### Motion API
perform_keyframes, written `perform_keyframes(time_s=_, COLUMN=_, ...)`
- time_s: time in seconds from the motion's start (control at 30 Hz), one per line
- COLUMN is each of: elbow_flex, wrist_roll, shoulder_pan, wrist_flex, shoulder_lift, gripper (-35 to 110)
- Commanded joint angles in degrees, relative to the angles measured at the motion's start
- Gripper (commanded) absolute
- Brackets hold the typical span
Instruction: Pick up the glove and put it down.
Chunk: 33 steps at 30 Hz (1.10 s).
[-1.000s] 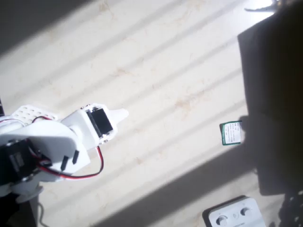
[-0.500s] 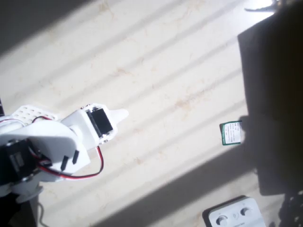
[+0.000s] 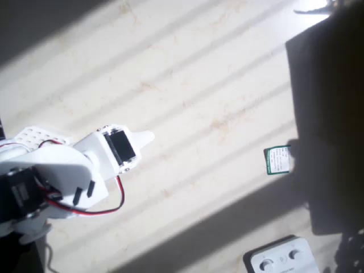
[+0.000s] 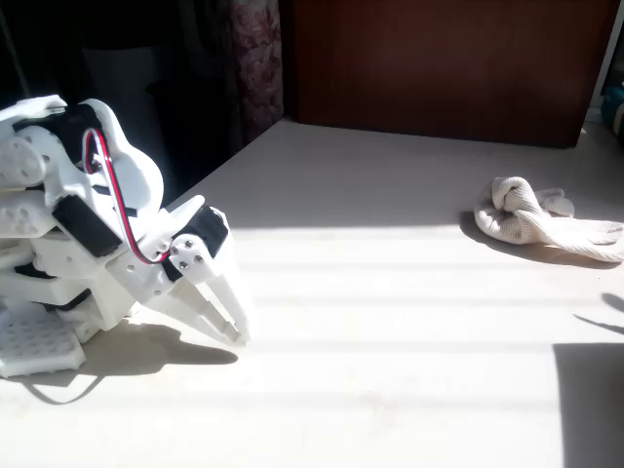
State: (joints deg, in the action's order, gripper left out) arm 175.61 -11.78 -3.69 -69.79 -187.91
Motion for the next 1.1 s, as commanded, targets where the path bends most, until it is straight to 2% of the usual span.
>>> perform_keyframes(time_s=0.0, elbow_flex=-2.7, wrist_roll=-0.1, shoulder_pan=0.2, wrist_flex=-0.2, shoulder_lift=-0.2, gripper=1)
perform_keyframes(time_s=1.07, elbow_flex=-2.8, wrist_roll=0.3, shoulder_pan=0.2, wrist_flex=0.0, shoulder_lift=-0.3, gripper=1)
